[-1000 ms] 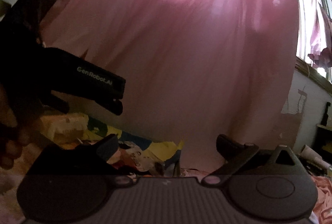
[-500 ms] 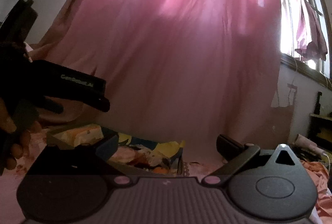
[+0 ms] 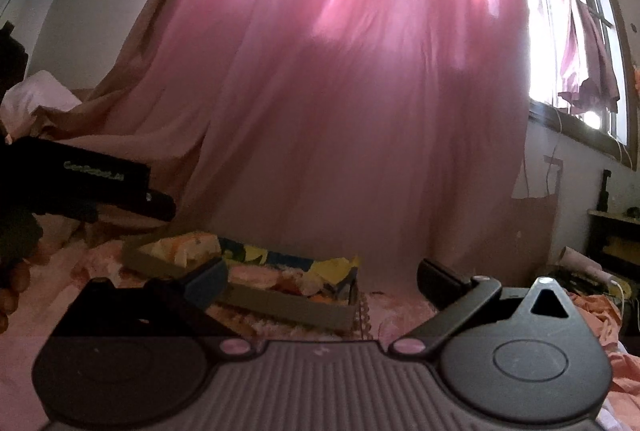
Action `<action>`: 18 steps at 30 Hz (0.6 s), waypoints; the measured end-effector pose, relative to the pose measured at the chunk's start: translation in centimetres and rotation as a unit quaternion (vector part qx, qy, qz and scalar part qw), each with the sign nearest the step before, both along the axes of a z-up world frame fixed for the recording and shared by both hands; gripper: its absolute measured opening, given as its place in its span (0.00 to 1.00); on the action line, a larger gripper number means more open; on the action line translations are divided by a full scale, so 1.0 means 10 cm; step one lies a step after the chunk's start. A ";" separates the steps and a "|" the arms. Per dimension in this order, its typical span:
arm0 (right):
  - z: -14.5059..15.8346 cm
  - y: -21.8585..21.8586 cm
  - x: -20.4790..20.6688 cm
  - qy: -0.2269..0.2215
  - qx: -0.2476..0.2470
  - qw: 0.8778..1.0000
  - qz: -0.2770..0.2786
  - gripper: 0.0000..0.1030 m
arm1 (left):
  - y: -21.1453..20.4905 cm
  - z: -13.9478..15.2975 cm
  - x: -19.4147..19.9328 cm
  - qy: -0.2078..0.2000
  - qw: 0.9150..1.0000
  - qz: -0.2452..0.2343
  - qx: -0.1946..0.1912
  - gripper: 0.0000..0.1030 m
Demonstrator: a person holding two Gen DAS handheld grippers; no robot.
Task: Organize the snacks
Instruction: 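Move both grippers back over the remaining snacks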
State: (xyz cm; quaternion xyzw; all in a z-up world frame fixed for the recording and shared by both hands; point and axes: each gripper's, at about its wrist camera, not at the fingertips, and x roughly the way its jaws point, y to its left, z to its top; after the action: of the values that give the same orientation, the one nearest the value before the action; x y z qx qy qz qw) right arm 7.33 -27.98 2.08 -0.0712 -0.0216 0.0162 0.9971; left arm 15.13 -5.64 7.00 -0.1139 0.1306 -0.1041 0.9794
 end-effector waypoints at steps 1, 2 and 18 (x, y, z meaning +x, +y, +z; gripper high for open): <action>-0.02 0.00 -0.03 0.003 -0.001 1.000 -0.001 1.00 | 0.02 -0.03 -0.04 0.001 1.000 0.000 0.002 0.99; -0.03 0.00 -0.06 0.005 -0.001 1.000 -0.001 1.00 | 0.04 -0.05 -0.07 0.002 1.000 -0.002 0.004 0.99; -0.23 0.12 -0.45 0.055 -0.003 0.998 0.016 1.00 | 0.24 -0.30 -0.64 0.000 0.998 -0.019 0.063 0.99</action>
State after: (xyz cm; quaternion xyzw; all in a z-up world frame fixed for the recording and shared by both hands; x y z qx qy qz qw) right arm 2.78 -26.78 -0.20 -0.0729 0.0322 0.0358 0.9962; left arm 8.68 -3.21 4.04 -0.0495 0.1392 -0.1145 0.9824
